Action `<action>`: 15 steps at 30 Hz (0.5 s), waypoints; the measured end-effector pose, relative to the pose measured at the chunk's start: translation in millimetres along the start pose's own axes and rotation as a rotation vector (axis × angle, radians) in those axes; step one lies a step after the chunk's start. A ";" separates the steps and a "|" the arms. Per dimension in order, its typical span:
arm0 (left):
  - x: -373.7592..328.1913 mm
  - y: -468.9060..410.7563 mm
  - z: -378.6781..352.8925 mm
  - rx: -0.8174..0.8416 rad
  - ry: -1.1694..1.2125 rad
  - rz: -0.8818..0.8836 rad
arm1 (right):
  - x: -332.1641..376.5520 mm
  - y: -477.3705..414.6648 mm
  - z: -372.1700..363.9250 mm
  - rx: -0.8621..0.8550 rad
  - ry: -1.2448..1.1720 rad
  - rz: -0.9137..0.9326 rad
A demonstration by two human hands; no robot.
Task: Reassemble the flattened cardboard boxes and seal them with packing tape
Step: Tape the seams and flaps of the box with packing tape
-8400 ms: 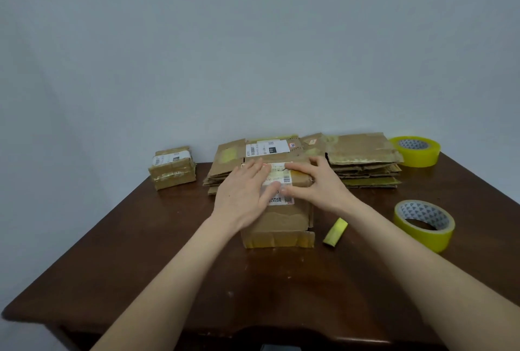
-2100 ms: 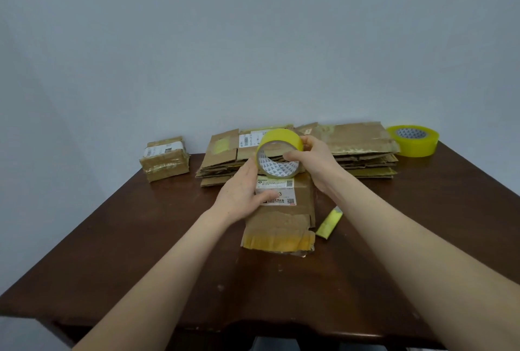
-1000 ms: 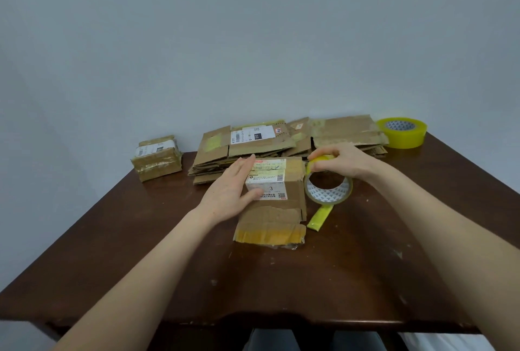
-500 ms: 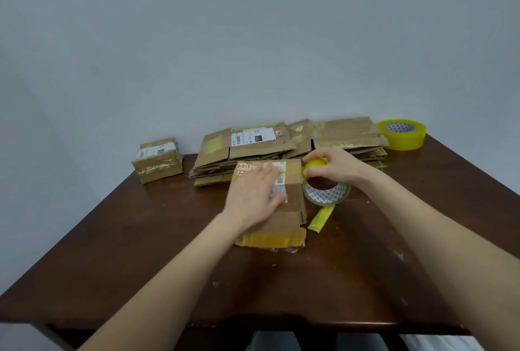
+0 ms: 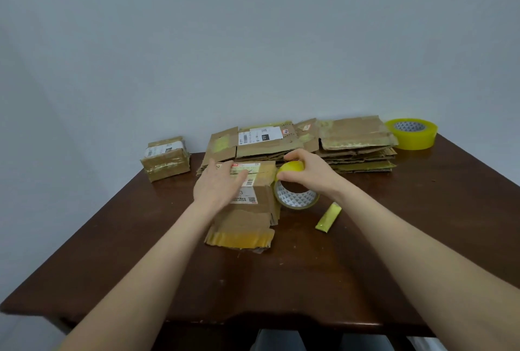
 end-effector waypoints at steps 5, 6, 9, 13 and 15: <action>-36.1 25.4 -2.7 -0.116 -0.122 -0.244 | -17.8 11.5 13.8 0.008 -0.141 -0.086; -49.5 33.5 -6.4 -0.111 -0.130 -0.298 | -19.7 13.9 15.5 0.001 -0.148 -0.077; -70.5 40.7 -16.2 -0.133 -0.220 -0.372 | -22.4 16.6 24.3 -0.070 -0.146 -0.055; -57.7 28.7 -23.0 -0.124 -0.210 -0.395 | -18.3 11.2 27.8 -0.050 -0.073 -0.033; -48.0 24.6 -23.8 -0.113 -0.179 -0.388 | -15.9 6.5 18.6 -0.023 -0.046 -0.017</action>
Point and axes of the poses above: each hand's wrist, its own y-axis away from the middle knuckle, its own z-axis out of the back of the hand, x = y × z, the point moved 3 cm from there along -y, towards the middle knuckle, and after that the axes turned 14 degrees about z, right-handed, at the moved point
